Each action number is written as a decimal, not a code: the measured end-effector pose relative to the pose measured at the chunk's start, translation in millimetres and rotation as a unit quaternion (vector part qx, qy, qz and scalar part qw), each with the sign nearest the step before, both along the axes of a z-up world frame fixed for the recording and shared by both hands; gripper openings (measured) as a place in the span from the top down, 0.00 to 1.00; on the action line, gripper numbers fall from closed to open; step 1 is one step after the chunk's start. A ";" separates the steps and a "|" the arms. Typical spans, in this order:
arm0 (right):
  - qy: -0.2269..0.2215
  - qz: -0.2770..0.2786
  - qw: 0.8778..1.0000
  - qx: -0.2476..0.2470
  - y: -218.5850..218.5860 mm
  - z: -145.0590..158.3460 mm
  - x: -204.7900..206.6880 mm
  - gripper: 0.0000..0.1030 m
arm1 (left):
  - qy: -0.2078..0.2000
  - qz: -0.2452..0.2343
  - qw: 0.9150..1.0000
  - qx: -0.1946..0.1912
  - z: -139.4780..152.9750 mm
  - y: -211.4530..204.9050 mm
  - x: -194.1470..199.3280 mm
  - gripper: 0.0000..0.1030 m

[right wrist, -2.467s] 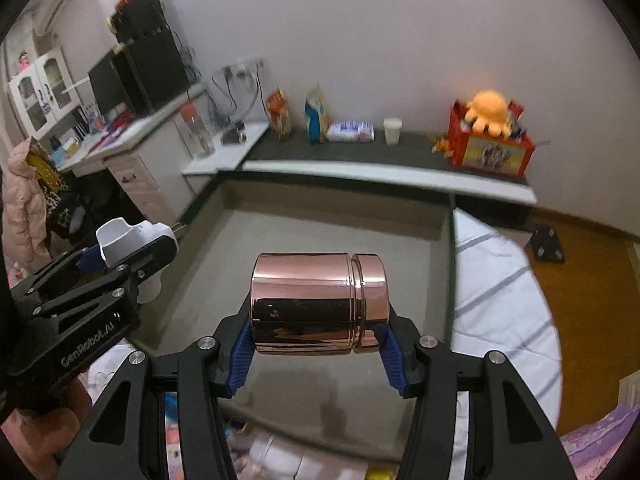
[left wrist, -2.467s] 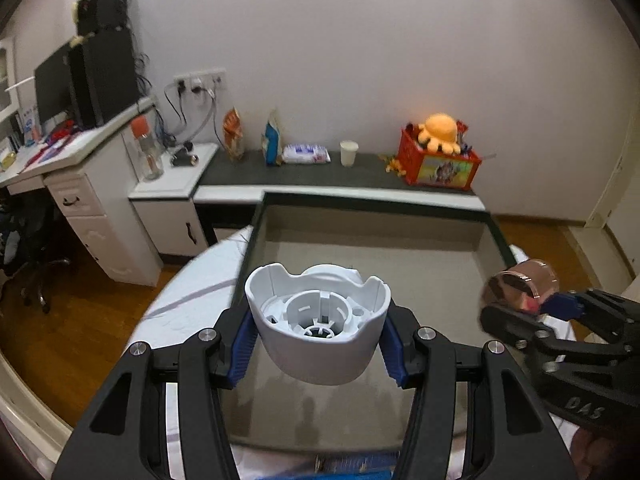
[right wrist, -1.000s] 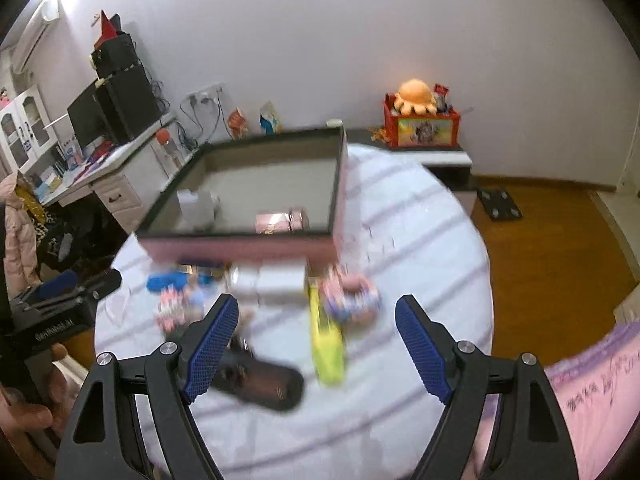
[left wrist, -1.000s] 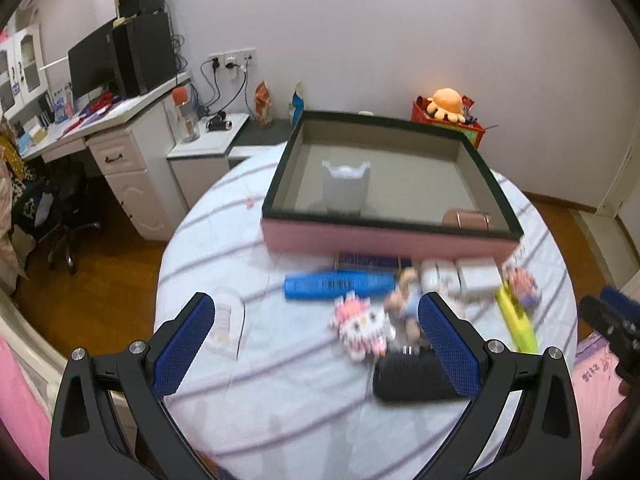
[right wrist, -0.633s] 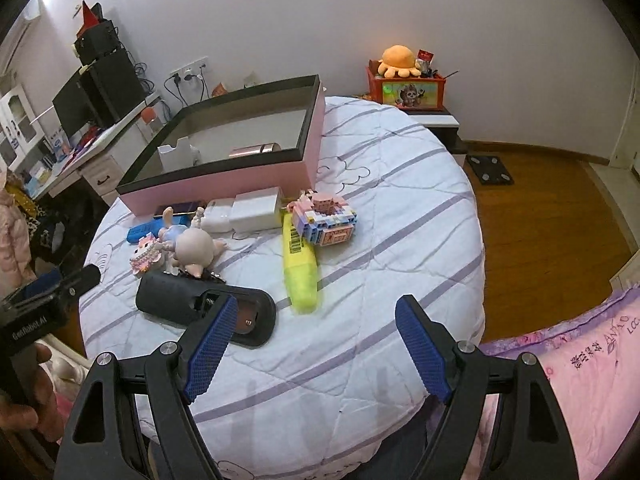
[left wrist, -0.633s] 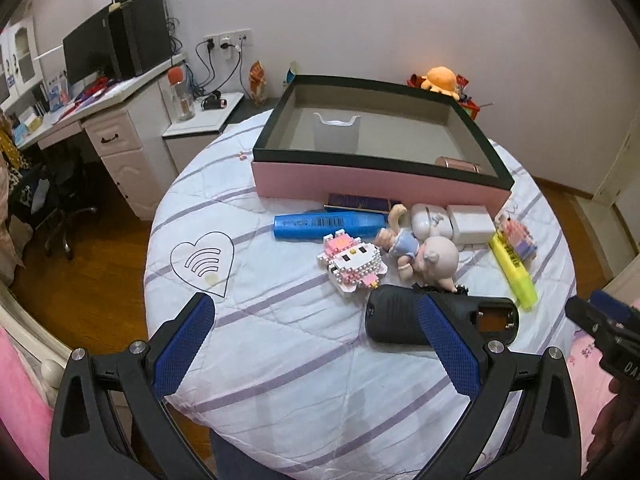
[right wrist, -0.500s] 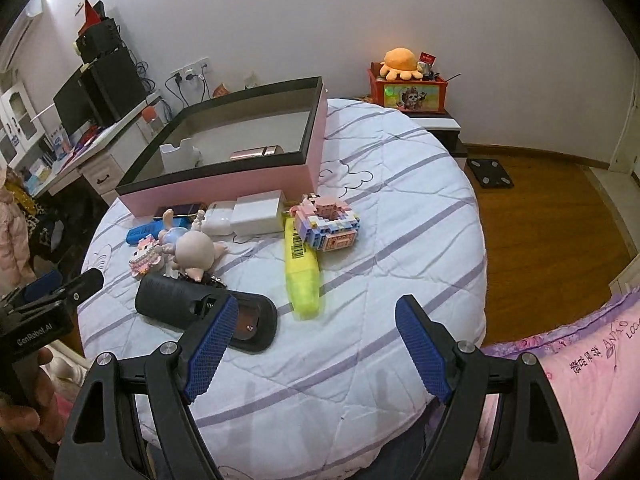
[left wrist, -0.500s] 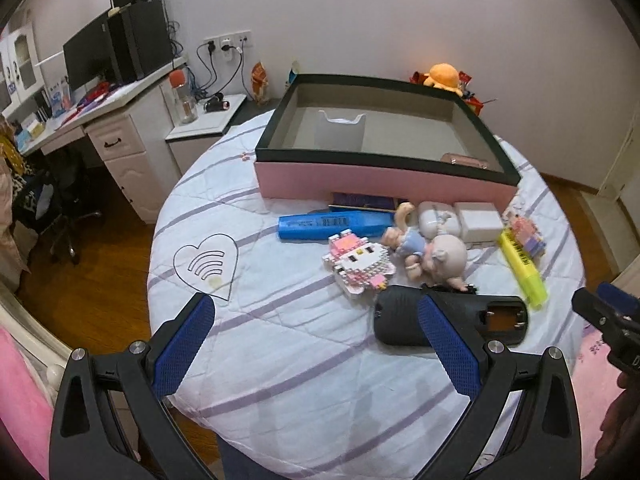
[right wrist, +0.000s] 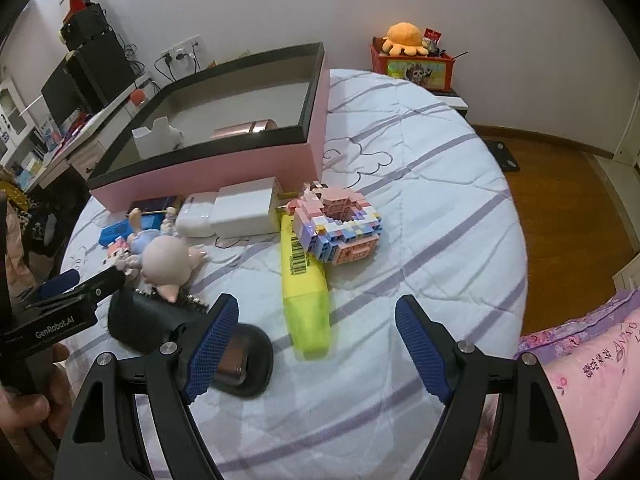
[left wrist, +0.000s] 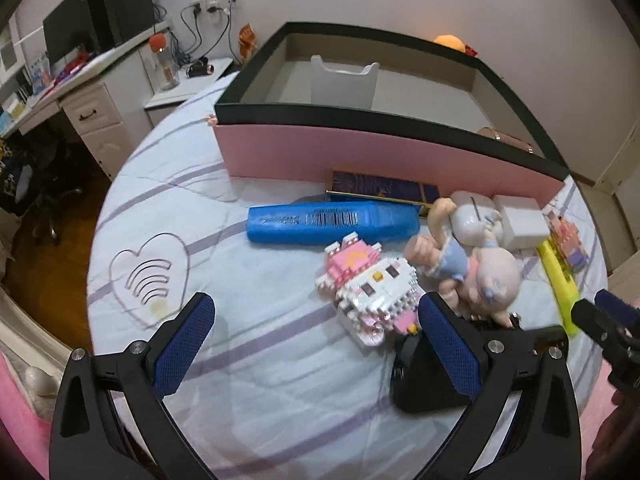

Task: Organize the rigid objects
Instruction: 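Withdraw both grippers from the box toward the remaining items, then grasp the pink-white block figure with the left gripper while the right gripper grasps the yellow highlighter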

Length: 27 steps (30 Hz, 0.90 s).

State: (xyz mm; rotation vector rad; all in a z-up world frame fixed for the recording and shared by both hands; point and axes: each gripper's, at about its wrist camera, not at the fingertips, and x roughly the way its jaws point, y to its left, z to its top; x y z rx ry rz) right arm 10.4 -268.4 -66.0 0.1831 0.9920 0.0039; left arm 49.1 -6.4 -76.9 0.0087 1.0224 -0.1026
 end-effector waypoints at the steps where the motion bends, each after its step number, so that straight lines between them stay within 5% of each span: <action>1: 0.003 0.001 1.000 -0.001 1.0 -2.6 2.8 0.20 | 0.002 -0.002 1.000 -0.002 -1.9 -1.0 3.4 0.00; 7: 0.013 0.007 1.000 -0.014 8.2 -16.9 16.7 0.21 | 0.000 -0.002 1.000 0.007 -14.3 -6.4 15.7 0.01; 10: 0.009 0.007 0.999 -0.042 11.9 -19.3 19.6 0.35 | -0.009 -0.004 1.000 0.005 -14.7 -5.8 17.5 0.02; 13: 0.007 0.013 0.998 -0.061 14.9 -18.1 20.1 0.50 | -0.021 -0.006 1.000 0.002 -13.0 -2.9 17.6 0.11; 17: 0.002 0.023 0.997 -0.072 20.0 -15.8 15.4 0.70 | -0.034 -0.002 0.999 -0.006 -9.9 6.9 13.6 0.39; 18: 0.002 0.025 0.997 -0.073 20.6 -15.2 14.5 0.71 | -0.036 -0.002 0.999 -0.007 -8.8 9.7 12.4 0.46; 27: 0.001 0.027 0.998 -0.055 17.8 -12.5 6.8 0.74 | -0.038 0.000 0.999 -0.024 -4.0 20.3 -2.0 0.48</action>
